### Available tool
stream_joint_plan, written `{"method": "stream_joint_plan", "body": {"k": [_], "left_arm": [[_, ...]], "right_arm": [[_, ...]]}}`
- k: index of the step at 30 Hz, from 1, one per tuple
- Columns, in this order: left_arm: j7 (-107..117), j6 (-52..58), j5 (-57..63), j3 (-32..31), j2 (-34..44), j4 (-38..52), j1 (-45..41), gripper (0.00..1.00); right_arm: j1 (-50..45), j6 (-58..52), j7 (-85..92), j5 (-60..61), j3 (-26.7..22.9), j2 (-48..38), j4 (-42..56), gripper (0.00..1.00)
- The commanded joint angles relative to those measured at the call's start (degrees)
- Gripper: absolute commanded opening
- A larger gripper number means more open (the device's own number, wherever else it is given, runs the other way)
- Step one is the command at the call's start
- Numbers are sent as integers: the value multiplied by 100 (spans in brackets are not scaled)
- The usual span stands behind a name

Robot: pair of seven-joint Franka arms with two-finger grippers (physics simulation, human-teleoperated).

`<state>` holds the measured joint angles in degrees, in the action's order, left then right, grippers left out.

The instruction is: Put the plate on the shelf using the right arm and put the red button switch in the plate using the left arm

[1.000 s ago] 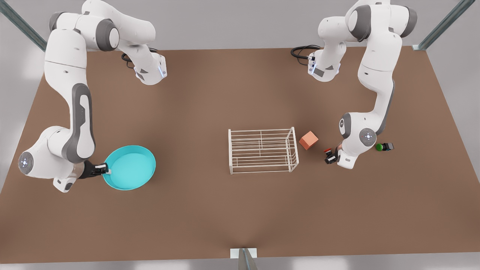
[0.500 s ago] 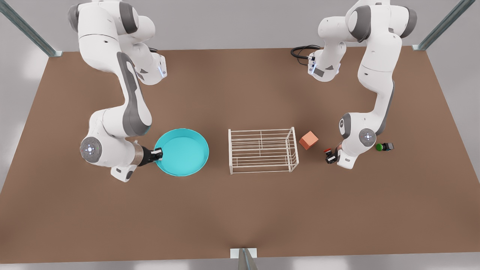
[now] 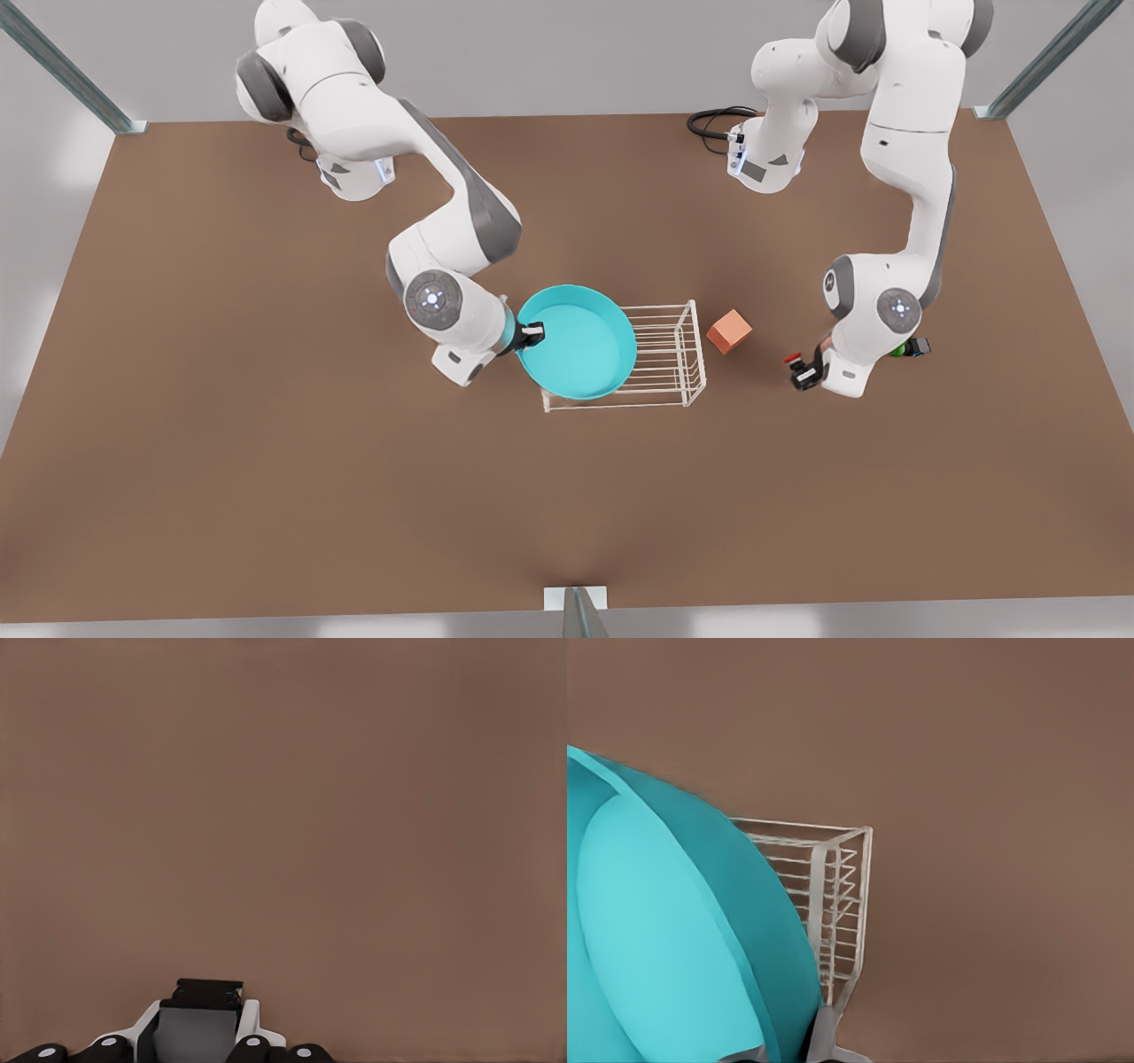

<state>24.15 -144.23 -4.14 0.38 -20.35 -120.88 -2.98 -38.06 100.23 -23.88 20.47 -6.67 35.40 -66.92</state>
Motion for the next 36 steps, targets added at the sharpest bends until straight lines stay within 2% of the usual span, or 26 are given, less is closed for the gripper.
{"method": "stream_joint_plan", "body": {"k": [1,3,8,9,10,14,17,19,20,21,22,23,27,34,35,36], "left_arm": [[-253,729,-51,-3,162,83,-1,43],[-227,922,-51,-30,321,135,-10,43],[282,2258,-34,-311,558,953,-89,43],[406,2364,-34,-407,602,1023,-89,43],[520,2549,-34,-513,646,1102,-98,43],[1337,2944,-34,-522,901,1164,-660,43],[2233,2962,-34,-794,910,1286,-1003,43],[2849,2962,-34,-1154,796,1515,-1021,43],[3156,2962,-34,-1313,611,1743,-1056,43],[3446,2953,-25,-1322,435,2016,-1240,43],[3701,2953,71,-1322,339,2183,-1381,43],[3956,2953,151,-1322,163,2411,-1530,43],[4616,2698,511,-1322,-400,2596,-2005,43],[5064,2645,590,-1322,-593,2895,-2234,44],[5064,2645,608,-1322,-593,2895,-2234,86],[5055,2645,643,-1313,-593,2895,-2234,100]], "right_arm": [[-228,497,-4256,-34,8,46,13,19],[-448,814,-4590,-34,16,195,13,19],[-668,1086,-4950,-70,34,415,118,20],[-668,1078,-4959,-70,34,415,118,39],[-668,1078,-4959,-70,25,415,118,100],[-668,1078,-4898,-70,-115,389,118,100],[-352,604,-4644,-34,-133,-261,118,100],[588,-697,-2896,-8,-72,-956,101,100],[1159,-1347,-1446,-34,-89,-1176,57,100],[1731,-1673,145,-87,-229,-1290,-31,100],[1767,-1744,1262,-587,-546,-1316,-137,100],[1837,-1691,2019,-1106,-590,-1325,-181,100],[1916,-1788,2072,-1247,-669,-1264,-216,100],[2031,-1823,1975,-1344,-819,-1220,-216,100],[2022,-1823,1975,-1379,-801,-1220,-216,100],[2022,-1814,1993,-1379,-801,-1220,-216,100]]}}
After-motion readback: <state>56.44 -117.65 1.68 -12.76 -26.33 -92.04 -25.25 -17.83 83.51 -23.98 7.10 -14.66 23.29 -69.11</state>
